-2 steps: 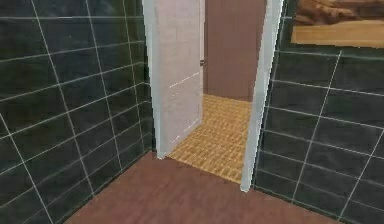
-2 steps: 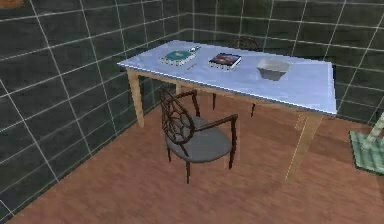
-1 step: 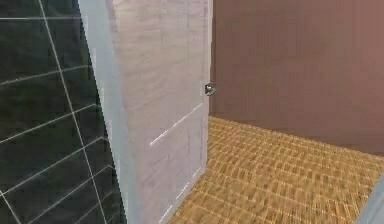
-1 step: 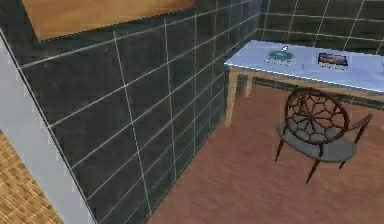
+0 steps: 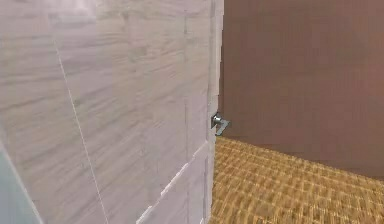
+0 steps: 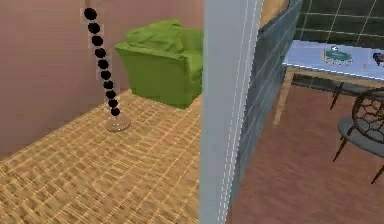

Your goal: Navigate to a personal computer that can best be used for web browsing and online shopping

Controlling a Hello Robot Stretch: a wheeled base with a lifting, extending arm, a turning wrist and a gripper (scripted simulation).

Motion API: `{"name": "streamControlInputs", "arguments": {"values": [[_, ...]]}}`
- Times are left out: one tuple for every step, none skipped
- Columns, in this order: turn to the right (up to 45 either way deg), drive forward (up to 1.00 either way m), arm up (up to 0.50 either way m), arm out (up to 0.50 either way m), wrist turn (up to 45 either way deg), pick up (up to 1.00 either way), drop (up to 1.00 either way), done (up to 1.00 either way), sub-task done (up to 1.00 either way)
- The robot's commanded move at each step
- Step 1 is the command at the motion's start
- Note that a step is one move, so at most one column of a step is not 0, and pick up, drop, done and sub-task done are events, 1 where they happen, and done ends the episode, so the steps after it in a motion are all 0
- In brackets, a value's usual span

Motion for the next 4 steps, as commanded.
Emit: {"name": "streamControlInputs", "arguments": {"values": [[21.0,0.00,0.00,0.00,0.0,0.00,0.00,0.00,0.00],[0.0,0.30,0.00,0.00,0.0,0.00,0.00,0.00,0.00],[36.0,0.00,0.00,0.00,0.0,0.00,0.00,0.00,0.00],[0.0,0.55,0.00,0.00,0.0,0.00,0.00,0.00,0.00]]}}
